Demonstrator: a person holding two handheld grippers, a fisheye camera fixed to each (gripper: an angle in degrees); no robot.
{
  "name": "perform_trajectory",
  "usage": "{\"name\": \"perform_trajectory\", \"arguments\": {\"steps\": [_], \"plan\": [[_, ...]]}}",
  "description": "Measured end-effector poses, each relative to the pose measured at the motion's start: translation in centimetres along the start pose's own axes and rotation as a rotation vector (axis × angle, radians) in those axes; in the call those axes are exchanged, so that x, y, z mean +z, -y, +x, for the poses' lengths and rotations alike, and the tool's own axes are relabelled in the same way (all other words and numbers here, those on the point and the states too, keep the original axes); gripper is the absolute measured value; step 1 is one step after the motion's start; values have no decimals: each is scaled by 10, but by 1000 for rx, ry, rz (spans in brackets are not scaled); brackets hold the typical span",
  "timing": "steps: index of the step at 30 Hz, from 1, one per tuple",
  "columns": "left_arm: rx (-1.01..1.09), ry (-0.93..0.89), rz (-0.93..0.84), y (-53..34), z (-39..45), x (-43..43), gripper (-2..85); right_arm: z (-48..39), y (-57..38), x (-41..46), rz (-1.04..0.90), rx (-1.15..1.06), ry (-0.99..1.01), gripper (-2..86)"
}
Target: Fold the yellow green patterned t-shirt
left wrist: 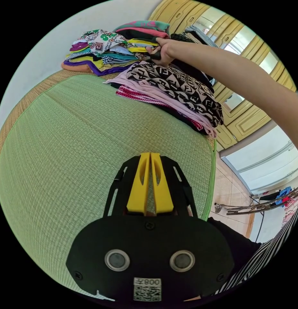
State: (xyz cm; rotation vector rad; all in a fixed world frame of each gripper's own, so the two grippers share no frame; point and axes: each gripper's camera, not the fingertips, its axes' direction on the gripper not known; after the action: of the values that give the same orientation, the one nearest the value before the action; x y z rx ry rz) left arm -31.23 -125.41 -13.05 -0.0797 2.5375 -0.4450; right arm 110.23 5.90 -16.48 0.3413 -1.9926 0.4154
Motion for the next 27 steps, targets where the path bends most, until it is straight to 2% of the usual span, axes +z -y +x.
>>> {"name": "perform_trajectory", "arguments": {"steps": [7,9,12,14,19,23,27], "plan": [[14,25,-2,-14,-2,-54,1,-4,4,-12,10,-135,29,5],[1,-4,0,-17,-8,-68,1,-13,-4,-10,-20,-191,44,4],[-93,-141,-6,-31,-24,-95,1,-28,-29,1,-96,-280,76,2],[-169,-236,32,-59,-34,-129,1,-38,-63,17,-204,-363,62,4],[-359,-315,82,-148,-55,-216,2,-24,-165,54,-459,-427,53,27],[-530,-241,74,-235,-65,-302,5,8,-271,82,-734,-389,67,53],[-640,-159,121,-289,-70,-369,14,40,-353,89,-919,-289,123,71]]}}
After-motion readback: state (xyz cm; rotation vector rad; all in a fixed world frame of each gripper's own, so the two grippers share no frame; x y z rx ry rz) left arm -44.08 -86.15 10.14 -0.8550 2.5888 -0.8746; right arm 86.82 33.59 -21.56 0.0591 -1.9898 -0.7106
